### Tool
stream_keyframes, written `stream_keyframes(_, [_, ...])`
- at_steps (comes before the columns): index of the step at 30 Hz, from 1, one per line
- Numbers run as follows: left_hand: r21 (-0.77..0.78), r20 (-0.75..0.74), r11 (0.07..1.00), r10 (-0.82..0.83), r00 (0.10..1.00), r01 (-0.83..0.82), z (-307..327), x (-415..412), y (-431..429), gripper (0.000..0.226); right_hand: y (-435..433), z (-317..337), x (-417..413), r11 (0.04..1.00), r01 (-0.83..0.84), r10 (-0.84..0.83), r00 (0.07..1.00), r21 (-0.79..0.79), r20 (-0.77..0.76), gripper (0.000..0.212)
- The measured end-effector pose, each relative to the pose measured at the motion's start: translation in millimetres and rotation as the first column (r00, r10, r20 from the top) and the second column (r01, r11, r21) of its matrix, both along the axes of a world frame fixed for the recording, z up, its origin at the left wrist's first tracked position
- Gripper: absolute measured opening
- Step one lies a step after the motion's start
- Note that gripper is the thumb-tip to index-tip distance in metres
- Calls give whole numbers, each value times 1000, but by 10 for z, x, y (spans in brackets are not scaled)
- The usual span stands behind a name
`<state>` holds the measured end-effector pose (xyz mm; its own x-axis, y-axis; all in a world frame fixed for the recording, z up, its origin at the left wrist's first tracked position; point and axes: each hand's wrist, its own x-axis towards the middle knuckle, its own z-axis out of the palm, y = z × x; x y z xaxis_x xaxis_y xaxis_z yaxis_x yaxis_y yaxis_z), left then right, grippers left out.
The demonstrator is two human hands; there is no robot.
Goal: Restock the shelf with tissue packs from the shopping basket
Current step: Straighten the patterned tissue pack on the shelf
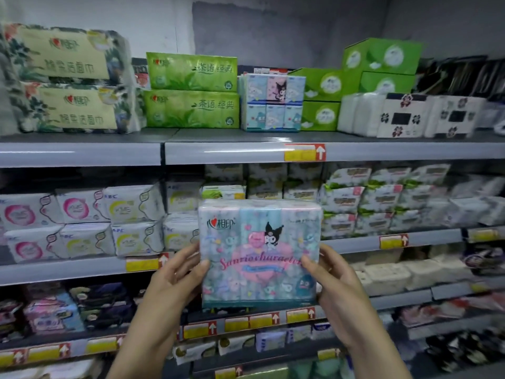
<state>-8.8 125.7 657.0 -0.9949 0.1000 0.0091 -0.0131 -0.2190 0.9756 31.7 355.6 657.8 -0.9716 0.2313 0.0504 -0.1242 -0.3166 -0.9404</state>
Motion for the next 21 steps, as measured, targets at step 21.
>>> stream_keyframes(21, [12,-224,1000,24,974,-22,578,-639,311,30,244,495,-669,1000,0,4,984,20,-179,35])
